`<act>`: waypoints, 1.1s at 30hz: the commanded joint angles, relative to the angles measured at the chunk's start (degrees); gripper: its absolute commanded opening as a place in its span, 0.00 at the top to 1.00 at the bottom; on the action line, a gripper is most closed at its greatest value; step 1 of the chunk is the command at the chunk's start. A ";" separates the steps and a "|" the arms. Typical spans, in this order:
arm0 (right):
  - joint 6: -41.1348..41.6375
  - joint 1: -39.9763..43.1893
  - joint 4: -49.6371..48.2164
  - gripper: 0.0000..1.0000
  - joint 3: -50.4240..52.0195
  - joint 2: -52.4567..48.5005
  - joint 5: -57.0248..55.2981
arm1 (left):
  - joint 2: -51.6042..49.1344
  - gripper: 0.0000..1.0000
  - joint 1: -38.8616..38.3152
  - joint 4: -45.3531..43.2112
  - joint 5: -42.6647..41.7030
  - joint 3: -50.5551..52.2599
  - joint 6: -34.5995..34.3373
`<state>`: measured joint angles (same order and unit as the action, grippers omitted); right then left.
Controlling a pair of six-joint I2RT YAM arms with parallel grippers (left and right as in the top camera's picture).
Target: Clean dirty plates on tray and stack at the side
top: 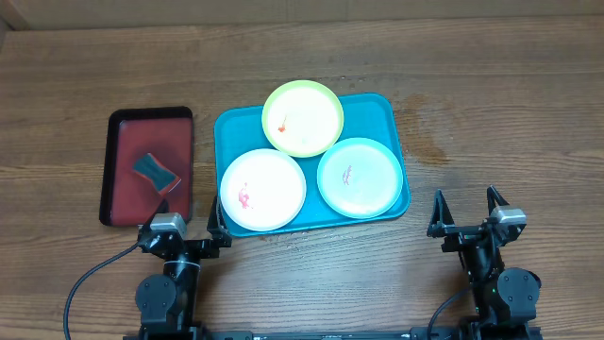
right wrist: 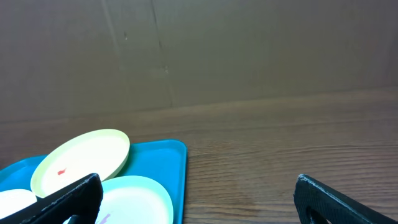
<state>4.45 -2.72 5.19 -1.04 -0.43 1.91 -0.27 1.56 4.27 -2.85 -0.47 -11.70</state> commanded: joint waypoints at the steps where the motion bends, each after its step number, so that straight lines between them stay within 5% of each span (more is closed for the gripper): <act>1: -0.20 -0.22 -0.39 0.00 0.57 0.24 -0.61 | 0.00 0.00 -0.20 -0.04 -0.55 0.22 -0.46; 7: -0.20 -0.22 -0.39 0.00 0.57 0.24 -0.59 | 0.00 0.00 -0.24 -0.20 -1.99 0.20 -2.32; 14: -0.20 -0.22 -0.39 0.00 0.57 0.24 -0.59 | 0.00 0.00 -0.52 -1.99 -15.45 0.15 -41.00; 17: -0.20 -0.22 -0.39 0.00 0.57 0.24 -0.59 | 0.00 0.00 -0.48 -6.27 -17.09 0.15 -51.52; 20: -0.20 -0.22 -0.39 0.00 0.57 0.24 -0.59 | 0.00 0.00 -0.48 -18.64 -19.85 0.15 -47.78; 24: -0.20 -0.22 -0.39 0.00 0.57 0.24 -0.59 | 0.00 0.00 -0.46 -29.70 -19.23 -0.81 -33.33; 28: -0.20 -0.22 -0.39 0.00 0.57 0.24 -0.59 | -0.09 0.00 -0.46 -25.99 -15.74 -6.34 -23.76; 33: -0.20 -0.22 -0.39 0.00 0.57 0.24 -0.59 | -3.34 0.00 -0.46 -8.50 -5.90 -19.32 -12.94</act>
<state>4.47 -2.72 5.15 -1.06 -0.43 1.89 -1.48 1.48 -8.58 -15.97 -12.10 -35.00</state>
